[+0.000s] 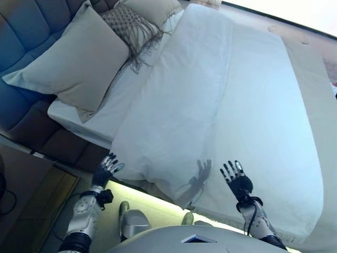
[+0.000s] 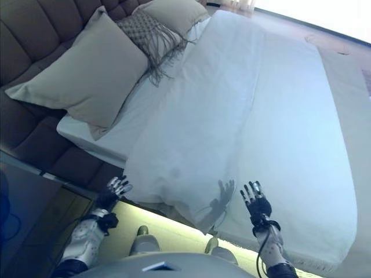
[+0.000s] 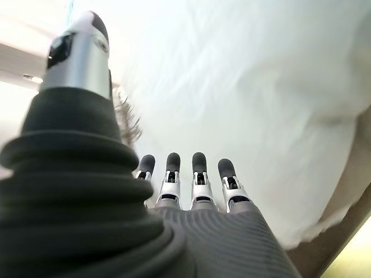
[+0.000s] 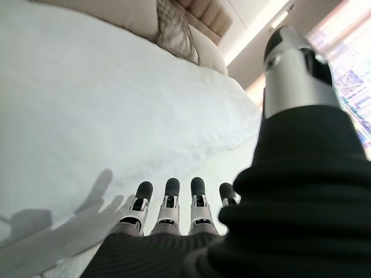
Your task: Make the bed neatly
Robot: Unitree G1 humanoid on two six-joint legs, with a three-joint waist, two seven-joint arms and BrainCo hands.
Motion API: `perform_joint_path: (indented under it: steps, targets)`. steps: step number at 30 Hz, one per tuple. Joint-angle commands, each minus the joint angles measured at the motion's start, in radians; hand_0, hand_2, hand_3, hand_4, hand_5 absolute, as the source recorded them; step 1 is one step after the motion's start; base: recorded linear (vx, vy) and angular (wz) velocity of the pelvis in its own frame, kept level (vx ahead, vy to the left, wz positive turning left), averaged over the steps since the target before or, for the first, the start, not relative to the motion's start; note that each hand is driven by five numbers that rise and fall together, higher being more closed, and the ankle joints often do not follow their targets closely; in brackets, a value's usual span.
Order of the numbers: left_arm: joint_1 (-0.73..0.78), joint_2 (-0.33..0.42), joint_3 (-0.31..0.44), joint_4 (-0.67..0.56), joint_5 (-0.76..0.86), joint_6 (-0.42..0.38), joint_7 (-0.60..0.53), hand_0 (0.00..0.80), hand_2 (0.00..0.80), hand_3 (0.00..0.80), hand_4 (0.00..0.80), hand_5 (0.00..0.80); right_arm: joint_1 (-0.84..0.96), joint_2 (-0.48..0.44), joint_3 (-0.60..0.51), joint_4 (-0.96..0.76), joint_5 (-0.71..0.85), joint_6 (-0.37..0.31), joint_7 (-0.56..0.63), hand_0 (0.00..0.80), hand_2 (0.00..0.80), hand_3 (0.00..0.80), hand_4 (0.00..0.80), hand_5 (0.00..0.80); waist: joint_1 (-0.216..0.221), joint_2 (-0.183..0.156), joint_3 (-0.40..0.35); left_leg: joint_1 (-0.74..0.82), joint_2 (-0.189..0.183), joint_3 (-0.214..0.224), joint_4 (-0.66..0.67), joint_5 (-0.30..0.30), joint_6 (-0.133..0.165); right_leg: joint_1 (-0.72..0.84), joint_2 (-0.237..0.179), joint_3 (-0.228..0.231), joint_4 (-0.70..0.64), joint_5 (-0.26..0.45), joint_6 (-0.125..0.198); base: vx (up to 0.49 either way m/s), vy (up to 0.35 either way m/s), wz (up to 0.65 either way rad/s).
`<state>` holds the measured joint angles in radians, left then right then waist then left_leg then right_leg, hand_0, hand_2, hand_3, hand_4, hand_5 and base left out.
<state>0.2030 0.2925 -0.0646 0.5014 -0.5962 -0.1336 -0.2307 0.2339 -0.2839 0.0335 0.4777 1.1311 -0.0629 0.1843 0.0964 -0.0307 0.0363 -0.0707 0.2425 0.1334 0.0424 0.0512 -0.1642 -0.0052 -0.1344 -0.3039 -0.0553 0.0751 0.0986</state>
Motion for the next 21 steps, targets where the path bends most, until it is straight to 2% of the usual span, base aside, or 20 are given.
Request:
perform_joint_path:
  steps: [1,2,4,6,9,12,15,18,19,21]
  targets:
    - [-0.043,0.019,0.004,0.015,-0.189,0.067,-0.059,0.000,0.000,0.000,0.000,0.000,-0.019,0.032,-0.056,-0.091,0.008,-0.035,0.031,0.000,0.000,0.000,0.000,0.000,-0.022,-0.020,0.012,-0.090,-0.073,0.002,0.082,0.016,0.062,0.054,-0.067,0.024,0.101,-0.066,0.048,0.111,0.187,-0.11]
    - [-0.059,-0.005,0.021,0.075,-0.267,0.099,-0.094,0.000,0.000,0.000,0.000,0.000,-0.014,0.043,-0.064,-0.079,-0.008,-0.029,0.027,0.000,0.000,0.000,0.000,0.000,-0.035,-0.009,0.011,-0.084,-0.079,0.009,0.089,0.005,0.068,0.048,-0.087,0.034,0.117,-0.070,0.060,0.073,0.140,-0.03]
    - [-0.073,-0.019,0.033,0.110,-0.327,0.131,-0.118,0.000,0.000,0.000,0.000,0.000,-0.015,0.049,-0.066,-0.061,-0.023,-0.028,0.032,0.000,0.000,0.000,0.000,0.000,-0.044,0.000,0.017,-0.099,-0.078,0.011,0.119,-0.010,0.071,0.024,-0.106,0.036,0.145,-0.081,0.062,0.024,0.109,-0.04]
    - [-0.103,-0.023,0.040,0.146,-0.338,0.148,-0.139,0.000,0.000,0.000,0.000,0.000,-0.050,0.062,-0.051,-0.037,-0.019,-0.043,0.046,0.000,0.000,0.000,0.000,0.000,-0.041,-0.005,0.047,-0.157,-0.070,0.011,0.195,-0.033,0.064,-0.025,-0.121,0.041,0.186,-0.092,0.062,-0.133,-0.005,-0.08]
    - [-0.204,0.006,-0.003,0.197,-0.372,0.103,-0.122,0.000,0.000,0.000,0.000,0.000,-0.139,0.064,-0.011,-0.031,0.026,-0.081,0.044,0.000,0.000,0.000,0.000,0.000,-0.040,-0.020,0.118,-0.298,-0.048,-0.010,0.275,-0.036,0.049,-0.102,-0.110,0.053,0.201,-0.087,0.060,-0.439,-0.164,-0.07]
    - [-0.310,0.009,-0.041,0.231,-0.433,0.075,-0.114,0.000,0.000,0.000,0.000,0.000,-0.225,0.057,0.029,-0.040,0.051,-0.137,0.033,0.000,0.000,0.000,0.000,0.000,-0.037,-0.032,0.189,-0.415,-0.032,-0.051,0.316,-0.022,0.033,-0.176,-0.092,0.047,0.207,-0.078,0.055,-0.361,-0.106,-0.12]
    - [-0.323,-0.012,-0.060,0.241,-0.481,0.084,-0.125,0.000,0.000,0.000,0.000,0.000,-0.244,0.049,0.031,-0.056,0.040,-0.167,0.008,0.000,0.000,0.000,0.000,0.000,-0.030,-0.037,0.209,-0.463,-0.022,-0.066,0.332,-0.006,0.022,-0.184,-0.084,0.032,0.202,-0.075,0.050,-0.055,0.010,-0.14]
    - [-0.319,-0.019,-0.069,0.216,-0.508,0.116,-0.132,0.000,0.000,0.000,0.000,0.000,-0.256,0.040,0.016,-0.060,0.059,-0.197,0.002,0.000,0.000,0.000,0.000,0.000,-0.014,-0.053,0.216,-0.494,-0.029,-0.077,0.340,-0.004,0.030,-0.176,-0.094,0.010,0.179,-0.066,0.061,-0.014,0.021,0.08]
    - [-0.317,-0.018,-0.067,0.212,-0.517,0.127,-0.136,0.000,0.000,0.000,0.000,0.000,-0.261,0.039,0.011,-0.059,0.068,-0.206,0.010,0.000,0.000,0.000,0.000,0.000,-0.006,-0.057,0.221,-0.500,-0.028,-0.088,0.363,-0.036,0.021,-0.172,-0.094,0.013,0.184,-0.082,0.068,-0.005,-0.006,0.03]
    - [-0.312,-0.021,-0.062,0.224,-0.527,0.139,-0.145,0.000,0.000,0.000,0.000,0.000,-0.273,0.040,0.005,-0.068,0.088,-0.214,0.019,0.000,0.000,0.000,0.000,0.000,0.005,-0.065,0.233,-0.542,-0.030,-0.100,0.413,-0.053,0.024,-0.200,-0.104,0.008,0.216,-0.088,0.065,-0.029,-0.016,-0.02]
